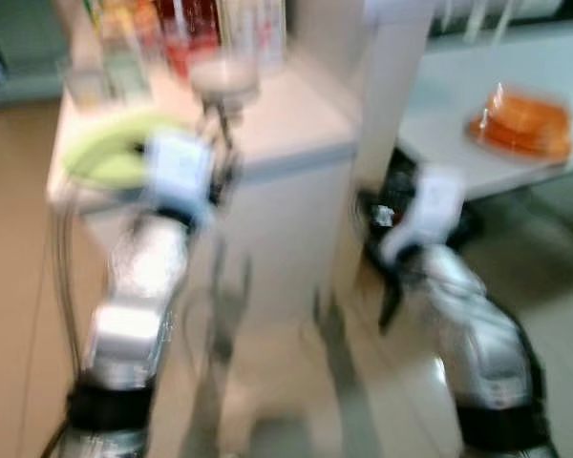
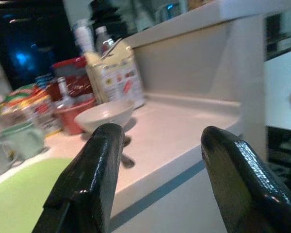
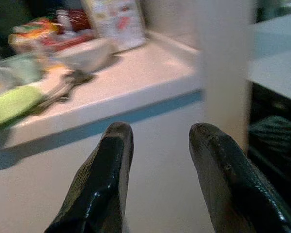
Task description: Setting the table
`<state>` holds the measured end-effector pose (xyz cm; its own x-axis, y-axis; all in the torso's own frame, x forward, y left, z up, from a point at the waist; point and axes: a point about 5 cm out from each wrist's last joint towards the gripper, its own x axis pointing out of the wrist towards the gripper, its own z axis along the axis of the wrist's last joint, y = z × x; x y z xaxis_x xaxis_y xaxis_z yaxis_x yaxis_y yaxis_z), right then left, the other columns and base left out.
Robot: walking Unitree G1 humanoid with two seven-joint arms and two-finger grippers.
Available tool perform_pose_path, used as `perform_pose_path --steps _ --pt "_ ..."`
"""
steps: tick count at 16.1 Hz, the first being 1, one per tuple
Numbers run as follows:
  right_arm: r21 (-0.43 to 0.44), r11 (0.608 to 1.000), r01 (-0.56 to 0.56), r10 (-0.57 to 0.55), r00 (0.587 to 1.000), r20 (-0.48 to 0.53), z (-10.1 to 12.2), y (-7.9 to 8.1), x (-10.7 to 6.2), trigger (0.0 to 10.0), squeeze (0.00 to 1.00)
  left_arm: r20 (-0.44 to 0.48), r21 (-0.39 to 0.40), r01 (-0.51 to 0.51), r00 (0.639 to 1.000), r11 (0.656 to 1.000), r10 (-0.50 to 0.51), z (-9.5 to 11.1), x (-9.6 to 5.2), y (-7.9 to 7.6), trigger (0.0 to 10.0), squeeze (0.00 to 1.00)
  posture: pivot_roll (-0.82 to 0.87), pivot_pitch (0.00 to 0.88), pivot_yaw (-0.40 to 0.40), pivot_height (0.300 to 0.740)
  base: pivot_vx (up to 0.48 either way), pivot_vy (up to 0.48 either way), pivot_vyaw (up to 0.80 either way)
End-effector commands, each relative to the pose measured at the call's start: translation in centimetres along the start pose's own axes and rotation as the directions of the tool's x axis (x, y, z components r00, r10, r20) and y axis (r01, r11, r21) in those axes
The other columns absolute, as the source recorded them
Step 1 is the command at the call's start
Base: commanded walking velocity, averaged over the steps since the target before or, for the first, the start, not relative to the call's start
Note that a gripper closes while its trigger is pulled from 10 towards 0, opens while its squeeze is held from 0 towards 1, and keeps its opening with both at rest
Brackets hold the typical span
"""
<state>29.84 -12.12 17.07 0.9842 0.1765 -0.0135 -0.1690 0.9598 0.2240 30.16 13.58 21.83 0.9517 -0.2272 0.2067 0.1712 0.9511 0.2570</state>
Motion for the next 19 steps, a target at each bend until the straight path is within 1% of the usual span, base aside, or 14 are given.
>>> perform_pose_path --steps 1,5,9,10,11,12,13,15,17,18,19 --pt "0.003 1.0 -0.022 0.022 0.999 0.031 0.8 0.6 0.2 10.0 0.0 0.001 0.015 -0.025 1.0 1.0 0.025 0.2 0.1 0.8 10.0 0.0 0.03 0.0 0.019 0.74 0.0 0.461 -0.69" --pt "0.003 1.0 -0.022 0.022 0.999 0.039 1.1 0.6 0.4 10.0 0.0 0.0 0.018 -0.029 1.0 0.999 0.029 0.2 0.1 1.1 10.0 0.0 0.03 0.0 0.02 0.74 0.0 0.462 -0.67" --pt "0.003 1.0 -0.024 0.024 0.999 0.048 1.4 0.6 0.6 10.0 0.0 -0.011 0.023 -0.039 0.999 0.999 0.039 0.0 -0.3 1.4 10.0 0.0 0.04 0.0 0.014 0.74 0.0 0.46 -0.6" --pt "0.002 1.0 -0.026 0.026 0.998 0.058 1.5 0.6 0.6 10.0 0.0 -0.015 0.019 -0.043 0.999 0.999 0.043 0.0 -0.4 1.5 10.0 0.0 0.04 0.0 0.014 0.74 0.0 0.461 0.0" --pt "-0.013 0.999 -0.03 0.03 0.996 0.081 1.9 0.6 0.6 10.0 0.0 -0.027 -0.003 -0.043 0.999 0.999 0.043 -0.2 -0.4 1.5 10.0 0.0 0.04 0.0 0.014 0.74 0.0 0.461 0.0" --pt "-0.024 0.999 -0.027 0.029 0.995 0.098 2.2 0.6 0.6 10.0 0.24 -0.036 -0.023 -0.047 0.998 0.999 0.046 -0.3 -0.5 1.6 10.0 0.11 0.04 0.0 0.014 0.74 0.0 0.446 0.0" --pt "-0.047 0.999 -0.018 0.024 0.992 0.126 2.6 0.4 0.5 10.0 1.0 -0.046 -0.052 -0.057 0.997 0.997 0.054 -0.4 -0.6 1.7 10.0 1.0 0.04 0.0 0.013 0.74 0.0 0.386 0.0" --pt "-0.074 0.997 -0.016 0.029 0.985 0.172 3.5 0.2 0.5 10.0 1.0 -0.05 -0.074 -0.058 0.997 0.996 0.054 -0.4 -0.8 1.7 10.0 1.0 0.04 0.0 0.011 0.74 0.0 0.356 0.0" --pt "-0.071 0.997 -0.013 0.026 0.982 0.187 3.9 -0.1 0.6 10.0 1.0 -0.045 -0.078 -0.062 0.997 0.995 0.059 -0.2 -0.8 1.7 10.0 1.0 0.04 0.0 0.009 0.74 0.0 0.324 0.0" --pt "-0.076 0.997 -0.001 0.015 0.981 0.192 4.0 -0.2 0.7 10.0 1.0 -0.023 -0.022 -0.078 0.997 0.997 0.078 0.1 -0.7 1.8 10.0 1.0 0.04 0.0 0.009 0.74 0.0 0.0 0.0" --pt "-0.084 0.996 0.007 0.009 0.981 0.195 4.1 -0.3 0.7 10.0 0.89 -0.018 -0.008 -0.081 0.997 0.997 0.081 0.1 -0.7 1.8 10.0 0.0 0.04 0.0 0.009 0.74 0.0 0.0 0.0"
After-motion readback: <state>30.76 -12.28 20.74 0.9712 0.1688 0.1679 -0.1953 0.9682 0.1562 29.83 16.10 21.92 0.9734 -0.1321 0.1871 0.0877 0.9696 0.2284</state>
